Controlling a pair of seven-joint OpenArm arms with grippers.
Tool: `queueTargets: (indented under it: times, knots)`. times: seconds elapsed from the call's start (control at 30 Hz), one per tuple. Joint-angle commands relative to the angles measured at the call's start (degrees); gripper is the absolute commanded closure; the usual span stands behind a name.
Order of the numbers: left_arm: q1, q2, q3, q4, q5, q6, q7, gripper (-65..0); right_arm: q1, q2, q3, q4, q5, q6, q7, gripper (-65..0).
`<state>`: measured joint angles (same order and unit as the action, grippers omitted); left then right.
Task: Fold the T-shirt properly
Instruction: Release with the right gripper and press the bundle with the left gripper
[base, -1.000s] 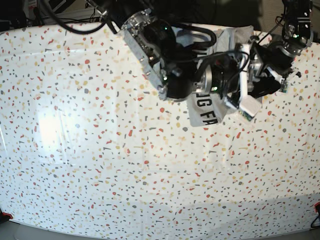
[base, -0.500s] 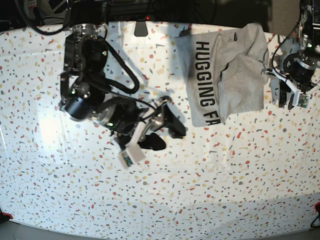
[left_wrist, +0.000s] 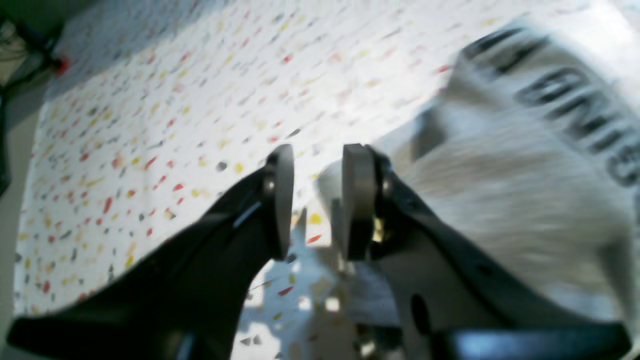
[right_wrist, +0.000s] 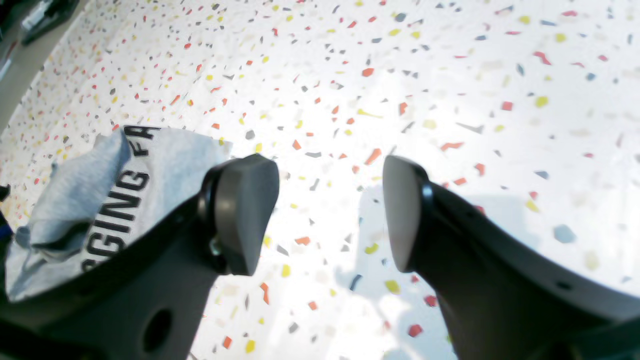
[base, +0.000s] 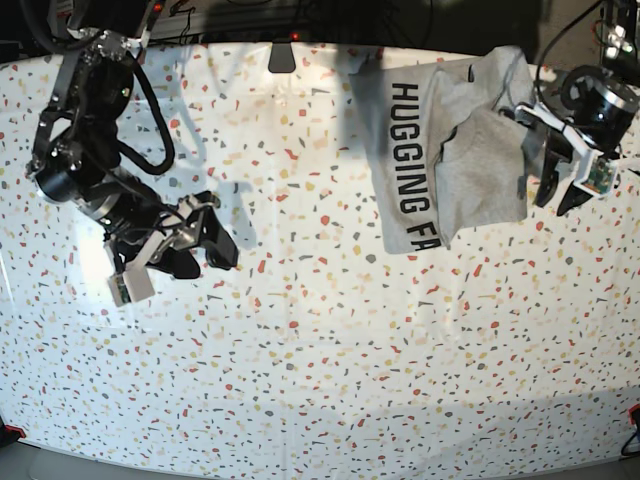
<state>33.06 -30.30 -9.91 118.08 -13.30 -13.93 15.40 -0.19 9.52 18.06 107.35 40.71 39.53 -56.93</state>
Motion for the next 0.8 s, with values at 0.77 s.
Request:
queueTargets:
  times: [0.77]
  knots:
    - [2.34,4.74,14.95,4.57,25.73,-1.90,4.15,-16.6,0.96,0.66,0.20,1.01,1.97,0.17,0.94,-36.6]
